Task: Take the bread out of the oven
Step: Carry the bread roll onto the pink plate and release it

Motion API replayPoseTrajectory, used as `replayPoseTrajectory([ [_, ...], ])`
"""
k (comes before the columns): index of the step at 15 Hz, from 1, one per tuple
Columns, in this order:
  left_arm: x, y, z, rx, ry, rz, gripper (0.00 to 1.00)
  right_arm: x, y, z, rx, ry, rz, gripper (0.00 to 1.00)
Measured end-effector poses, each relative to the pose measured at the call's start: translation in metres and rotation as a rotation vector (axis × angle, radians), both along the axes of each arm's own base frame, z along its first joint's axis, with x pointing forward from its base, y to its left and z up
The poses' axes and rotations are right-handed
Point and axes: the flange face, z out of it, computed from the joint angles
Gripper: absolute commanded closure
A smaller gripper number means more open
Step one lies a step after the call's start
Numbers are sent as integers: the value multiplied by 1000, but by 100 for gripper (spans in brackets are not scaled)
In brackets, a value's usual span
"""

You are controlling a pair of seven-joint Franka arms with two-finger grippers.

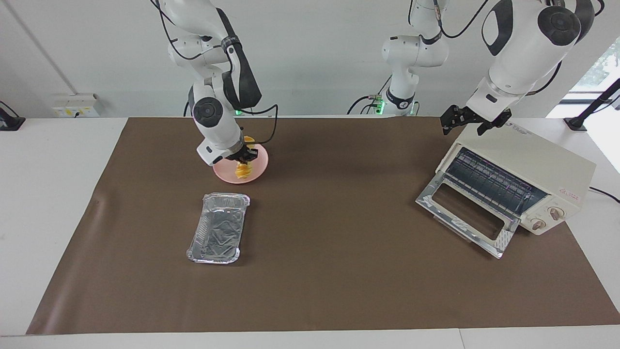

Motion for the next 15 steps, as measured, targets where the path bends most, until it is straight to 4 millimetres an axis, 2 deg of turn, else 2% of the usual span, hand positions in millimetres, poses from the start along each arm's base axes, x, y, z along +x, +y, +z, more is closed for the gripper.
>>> replayPoseTrajectory([
  [4,0,0,0,0,0,0,0,-24,-4,-22,3,-42,22,100],
  [5,0,0,0,0,0,0,0,-27,-5,-25,5,-44,36,95],
  [7,0,0,0,0,0,0,0,-30,-6,-25,8,-48,45,0],
  [10,0,0,0,0,0,0,0,-31,-6,-22,9,-55,47,0],
  [12,0,0,0,0,0,0,0,-25,-5,-13,15,-75,47,0],
  [13,0,0,0,0,0,0,0,-19,-3,-3,20,-89,48,0],
  [15,0,0,0,0,0,0,0,-3,-2,30,22,-110,55,0],
])
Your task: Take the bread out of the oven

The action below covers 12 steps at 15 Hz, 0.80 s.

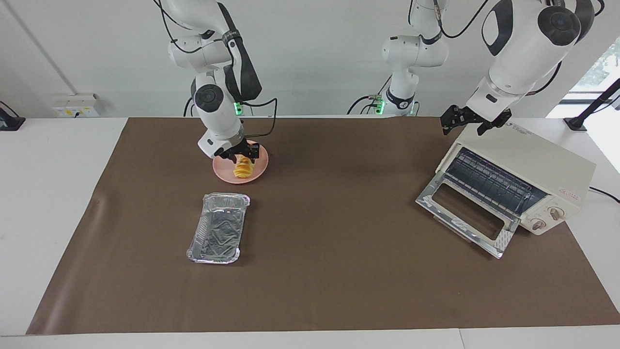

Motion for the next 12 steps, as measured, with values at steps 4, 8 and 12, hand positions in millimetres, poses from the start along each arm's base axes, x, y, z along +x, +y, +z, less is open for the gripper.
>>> replayPoseTrajectory([
  [4,0,0,0,0,0,0,0,36,-29,76,-104,-104,32,0],
  [8,0,0,0,0,0,0,0,55,-91,157,-108,-116,15,0],
  [12,0,0,0,0,0,0,0,46,-104,215,-107,-144,8,0],
])
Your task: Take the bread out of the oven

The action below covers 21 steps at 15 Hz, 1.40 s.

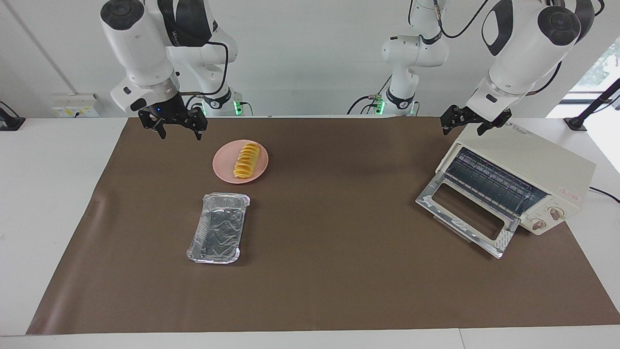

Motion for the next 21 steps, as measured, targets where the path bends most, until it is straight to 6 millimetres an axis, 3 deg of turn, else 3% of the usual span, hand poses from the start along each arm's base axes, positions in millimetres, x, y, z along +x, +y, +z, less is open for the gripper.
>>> replayPoseTrajectory([
  [2,0,0,0,0,0,0,0,-2,-6,9,1,-23,-11,0],
  [7,0,0,0,0,0,0,0,12,-32,9,18,-2,-66,0],
  [12,0,0,0,0,0,0,0,28,-40,26,22,-4,-81,0],
  [21,0,0,0,0,0,0,0,28,-44,24,31,8,-91,0],
])
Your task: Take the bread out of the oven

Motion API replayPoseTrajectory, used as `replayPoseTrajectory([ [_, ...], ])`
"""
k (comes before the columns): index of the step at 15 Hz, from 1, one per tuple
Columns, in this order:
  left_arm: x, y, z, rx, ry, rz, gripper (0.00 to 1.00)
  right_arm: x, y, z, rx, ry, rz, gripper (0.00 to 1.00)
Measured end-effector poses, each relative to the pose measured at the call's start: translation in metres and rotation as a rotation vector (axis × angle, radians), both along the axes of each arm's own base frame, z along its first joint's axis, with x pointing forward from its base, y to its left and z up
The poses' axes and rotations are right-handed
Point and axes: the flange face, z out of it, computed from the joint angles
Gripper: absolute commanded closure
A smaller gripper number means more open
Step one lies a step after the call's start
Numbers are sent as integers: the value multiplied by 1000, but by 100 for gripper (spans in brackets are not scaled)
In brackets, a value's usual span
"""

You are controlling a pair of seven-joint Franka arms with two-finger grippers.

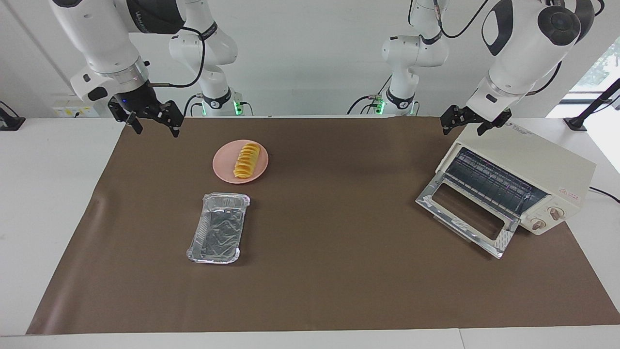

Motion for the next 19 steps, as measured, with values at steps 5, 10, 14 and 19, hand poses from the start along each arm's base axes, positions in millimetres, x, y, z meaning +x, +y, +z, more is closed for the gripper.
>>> replayPoseTrajectory([
  [5,0,0,0,0,0,0,0,-1,-2,-2,4,11,-5,0],
  [10,0,0,0,0,0,0,0,-5,-2,-4,6,43,25,0],
  [14,0,0,0,0,0,0,0,-5,-1,-4,8,44,56,0],
  [19,0,0,0,0,0,0,0,-6,1,-5,9,55,69,0],
])
